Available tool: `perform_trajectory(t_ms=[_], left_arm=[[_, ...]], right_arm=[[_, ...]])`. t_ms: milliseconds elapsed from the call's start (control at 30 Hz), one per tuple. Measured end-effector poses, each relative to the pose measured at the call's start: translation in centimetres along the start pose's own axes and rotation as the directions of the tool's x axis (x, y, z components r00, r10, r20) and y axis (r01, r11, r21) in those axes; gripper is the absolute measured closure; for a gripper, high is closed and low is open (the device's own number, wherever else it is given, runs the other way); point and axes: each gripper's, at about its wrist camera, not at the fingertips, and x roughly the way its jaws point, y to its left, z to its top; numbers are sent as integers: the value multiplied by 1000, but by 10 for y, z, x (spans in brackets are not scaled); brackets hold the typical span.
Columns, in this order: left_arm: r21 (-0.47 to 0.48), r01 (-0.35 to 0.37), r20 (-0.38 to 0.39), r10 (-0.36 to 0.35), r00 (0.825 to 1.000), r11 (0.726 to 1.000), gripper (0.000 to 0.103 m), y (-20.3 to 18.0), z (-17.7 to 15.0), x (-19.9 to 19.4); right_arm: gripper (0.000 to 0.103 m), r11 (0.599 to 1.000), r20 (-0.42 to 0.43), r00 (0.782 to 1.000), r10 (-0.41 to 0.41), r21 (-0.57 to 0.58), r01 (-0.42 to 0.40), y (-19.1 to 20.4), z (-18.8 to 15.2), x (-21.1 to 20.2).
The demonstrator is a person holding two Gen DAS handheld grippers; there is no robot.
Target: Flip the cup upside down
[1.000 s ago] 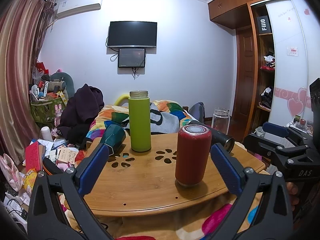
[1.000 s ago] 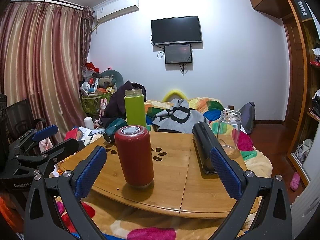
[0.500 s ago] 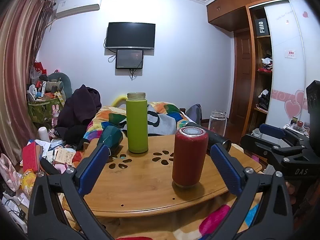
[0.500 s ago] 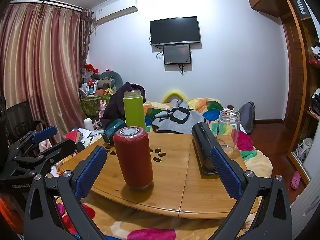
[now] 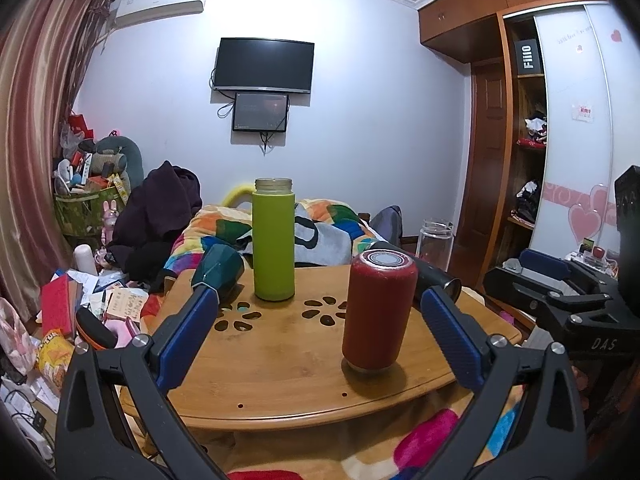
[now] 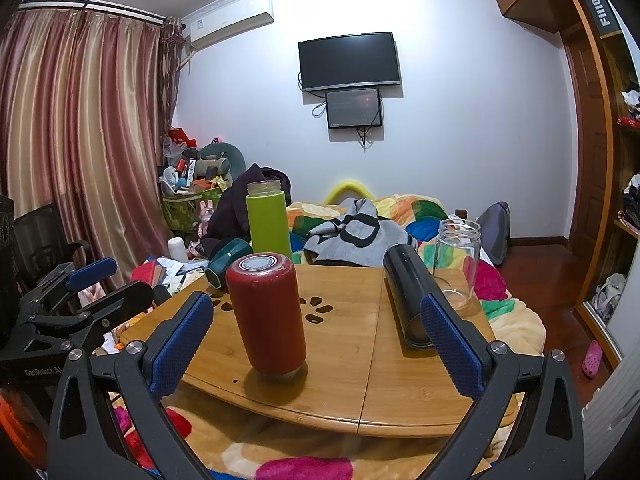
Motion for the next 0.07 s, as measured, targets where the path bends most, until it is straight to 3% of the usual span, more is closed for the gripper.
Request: perform_trajectory(t_ms=[67], left_arm=[[-2, 7, -2, -7, 1000, 1000, 0, 1, 0, 0]], right_arm=[[0, 1000, -1, 1000, 1, 1, -1, 1, -1, 0]])
